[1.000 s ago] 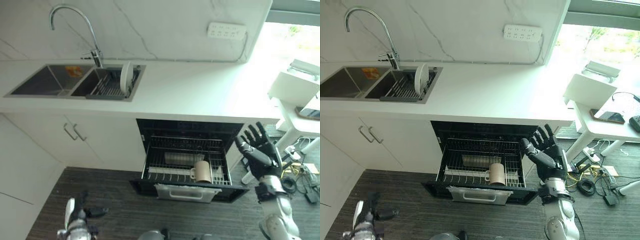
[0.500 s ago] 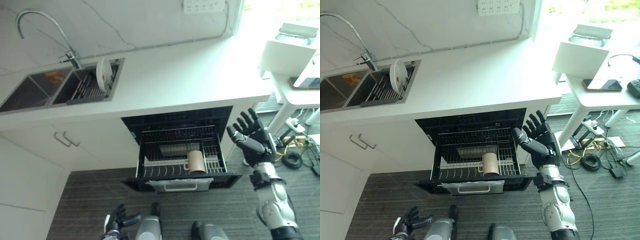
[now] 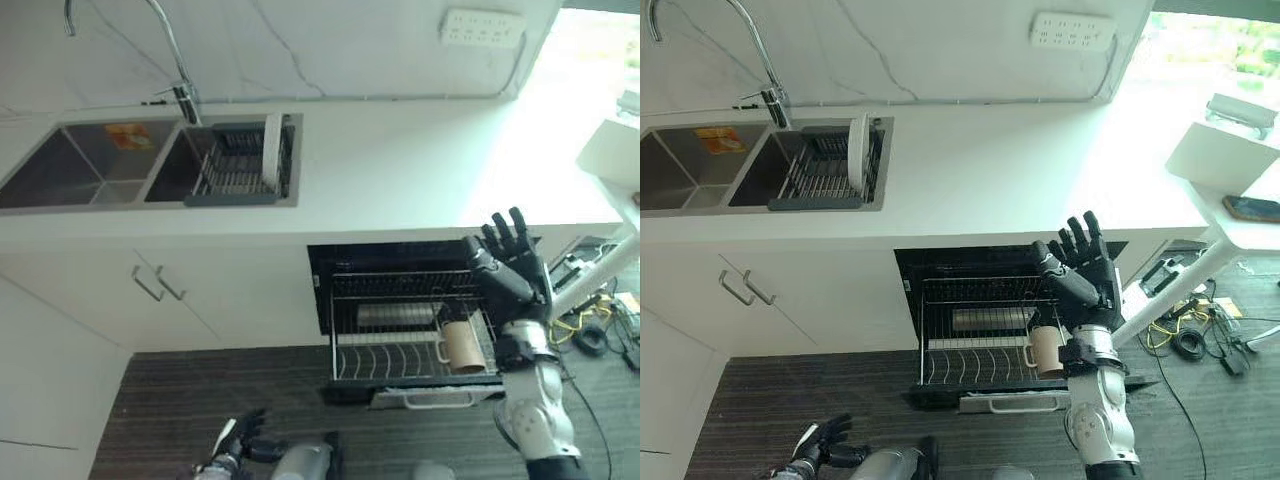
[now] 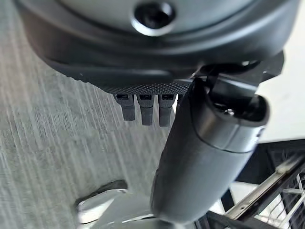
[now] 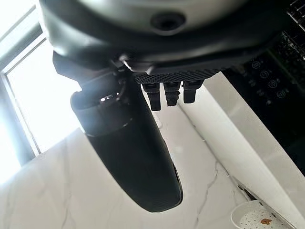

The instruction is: Place the dishes in the dishwasher.

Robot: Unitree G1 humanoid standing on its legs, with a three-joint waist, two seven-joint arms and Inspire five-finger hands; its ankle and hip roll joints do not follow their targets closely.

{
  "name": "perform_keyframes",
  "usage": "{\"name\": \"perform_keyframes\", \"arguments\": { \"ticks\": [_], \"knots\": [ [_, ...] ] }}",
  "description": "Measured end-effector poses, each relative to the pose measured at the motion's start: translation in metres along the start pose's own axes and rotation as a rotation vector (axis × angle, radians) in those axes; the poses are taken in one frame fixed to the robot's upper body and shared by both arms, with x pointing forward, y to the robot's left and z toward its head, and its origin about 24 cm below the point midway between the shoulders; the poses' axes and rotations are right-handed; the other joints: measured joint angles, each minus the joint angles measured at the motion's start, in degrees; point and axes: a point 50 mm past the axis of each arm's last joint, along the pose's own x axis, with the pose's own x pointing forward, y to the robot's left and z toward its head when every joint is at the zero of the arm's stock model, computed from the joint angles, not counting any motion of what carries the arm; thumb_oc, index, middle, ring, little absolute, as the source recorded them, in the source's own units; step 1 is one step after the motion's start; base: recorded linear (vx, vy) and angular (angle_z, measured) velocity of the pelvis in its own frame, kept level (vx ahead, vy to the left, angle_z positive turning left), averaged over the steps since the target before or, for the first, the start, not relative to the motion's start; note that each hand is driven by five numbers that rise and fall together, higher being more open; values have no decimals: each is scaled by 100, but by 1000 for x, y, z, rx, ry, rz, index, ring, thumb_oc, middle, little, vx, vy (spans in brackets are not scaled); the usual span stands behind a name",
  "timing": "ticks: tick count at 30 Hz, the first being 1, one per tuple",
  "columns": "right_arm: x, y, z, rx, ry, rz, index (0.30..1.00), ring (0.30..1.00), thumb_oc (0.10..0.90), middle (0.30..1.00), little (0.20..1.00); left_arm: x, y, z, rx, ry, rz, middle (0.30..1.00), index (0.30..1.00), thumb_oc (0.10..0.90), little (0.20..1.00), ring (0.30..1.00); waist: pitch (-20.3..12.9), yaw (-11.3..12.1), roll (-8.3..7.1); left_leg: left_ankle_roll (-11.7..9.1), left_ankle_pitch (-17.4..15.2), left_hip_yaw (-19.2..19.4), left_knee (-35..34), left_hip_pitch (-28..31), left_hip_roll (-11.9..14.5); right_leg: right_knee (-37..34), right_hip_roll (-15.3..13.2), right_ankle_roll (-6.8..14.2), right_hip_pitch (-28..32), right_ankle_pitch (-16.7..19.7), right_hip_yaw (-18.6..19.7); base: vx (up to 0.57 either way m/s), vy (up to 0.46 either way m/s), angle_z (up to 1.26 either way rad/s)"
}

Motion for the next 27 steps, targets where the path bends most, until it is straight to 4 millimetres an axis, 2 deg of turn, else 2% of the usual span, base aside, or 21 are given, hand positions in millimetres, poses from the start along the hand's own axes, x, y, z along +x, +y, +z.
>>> {"name": "perform_keyframes", "arguments": {
  "ticks": [1,2,3,4,5,7,9,10,11,12,13,14,15,16,18,19,20,21,22,25,27],
  "knots": [
    [1,4,-3,9,6,5,900,900,800,900,900,-1,2,-3,7,8,4,900,900,800,900,900,-25,69,-32,77,-49,147,-32,-32,12,21,12,17,-46,-14,-345,-38,78,-72],
    [1,5,-4,7,12,0,900,900,800,900,900,-1,-1,-3,12,11,0,900,900,800,900,900,-50,84,-6,82,-33,147,-90,-74,27,194,264,62,-85,-106,-488,-44,4,-33],
    [-1,3,-7,2,26,-18,900,900,800,900,900,-3,-1,-8,2,26,5,900,900,800,900,900,-60,48,30,-97,89,-53,-224,-75,42,480,972,18,-79,-457,-98,-15,-67,-10],
    [-2,1,-7,-18,31,-19,900,900,800,900,900,-8,0,-20,-54,49,32,900,900,800,900,900,-122,112,-55,-407,295,5,-475,-42,47,639,1533,-292,-91,-768,-108,-5,-102,-7],
    [-1,1,-5,-30,27,-10,900,900,800,900,900,-9,0,-23,-59,59,33,900,900,800,900,900,-153,131,-101,-468,334,1,-555,-37,-35,525,1608,-439,-62,-852,-186,31,-85,-20],
    [3,-1,3,-66,12,10,900,900,800,900,900,-13,-8,-34,-71,101,14,900,900,800,900,900,-157,85,-28,-365,461,-41,-647,-48,-234,386,1581,-618,-68,-1035,-165,28,-73,-2],
    [0,-10,4,-94,28,-11,900,900,800,900,900,-15,-12,-40,-82,123,10,900,900,800,900,900,-164,66,43,-455,464,-71,-849,12,-314,346,1619,-713,-60,-1003,-171,30,-50,27],
    [-1,-14,1,-95,40,-21,900,900,800,900,900,-14,-9,-37,-88,116,20,900,900,800,900,900,-150,24,-103,-421,188,-57,-598,-67,-404,240,1379,-817,-86,-825,-189,31,-52,13],
    [-4,-16,-2,-95,56,-27,900,900,800,900,900,-14,-5,-37,-101,115,35,900,900,800,900,900,-117,77,-205,-158,-195,-257,522,-310,-319,276,1265,-822,-143,-777,-164,-5,4,4],
    [-8,-21,2,-129,71,2,900,900,800,900,900,-20,-7,-47,-112,136,45,900,900,800,900,900,-168,71,-115,-621,-533,-606,258,236,205,738,1264,-653,-288,-956,-170,-5,142,-7],
    [-8,-21,2,-130,70,3,900,900,800,900,900,-20,-7,-47,-112,136,44,900,900,800,900,900,-167,70,-117,-619,-551,-605,238,243,202,747,1262,-657,-292,-961,-170,8,208,-4],
    [-4,-19,4,-132,55,10,900,900,800,900,900,-19,-4,-43,-46,128,34,900,900,800,900,900,-68,95,-267,-630,66,-470,-413,490,-124,798,1039,-625,-562,-946,45,112,378,4],
    [0,-16,6,-131,42,22,900,900,800,900,900,-16,-11,-38,-37,126,13,900,900,800,900,900,-18,110,-100,-567,58,-484,-319,464,-126,720,1024,-648,-495,-789,47,146,409,7],
    [3,-14,6,-128,36,27,900,900,800,900,900,-13,-12,-34,-41,116,9,900,900,800,900,900,75,114,-111,-676,-37,-547,69,229,-102,642,993,-664,-432,-772,69,177,571,3],
    [10,-8,10,-131,23,51,900,900,800,900,900,-5,-8,-19,-36,86,1,900,900,800,900,900,208,167,42,-792,-114,-1090,180,-224,290,512,993,-599,-422,-789,208,125,455,-29],
    [13,-8,13,-148,20,54,900,900,800,900,900,-4,-6,-15,10,75,-16,900,900,800,900,900,199,235,121,-782,-133,-988,112,-231,561,512,812,-458,-478,-727,296,180,437,-62],
    [14,-12,18,-150,1,25,900,900,800,900,900,-4,-10,-15,100,90,-65,900,900,800,900,900,156,148,195,-745,-181,-850,97,16,574,417,594,-142,-411,-568,197,211,445,-52],
    [13,-14,19,-142,-10,5,900,900,800,900,900,-3,-12,-14,163,87,-87,900,900,800,900,900,159,94,188,-847,-67,-852,13,47,485,370,508,-25,-360,-495,193,184,295,-18],
    [11,-16,16,-133,-3,-13,900,900,800,900,900,-2,-8,-9,253,70,-97,900,900,800,900,900,165,88,28,-705,-93,-737,-52,113,293,166,351,3,-276,-409,329,153,239,-4],
    [4,-5,-4,-73,41,0,900,900,800,900,900,1,-3,-1,393,70,-114,900,900,800,900,900,158,123,-222,-368,-248,-439,58,294,65,-134,94,-38,-52,122,315,150,214,-26],
    [3,1,-11,-52,57,18,900,900,800,900,900,2,0,0,414,77,-113,900,900,800,900,900,149,106,-271,-259,-320,-388,67,321,63,-176,232,-6,0,164,277,127,143,-21]
  ]
}}
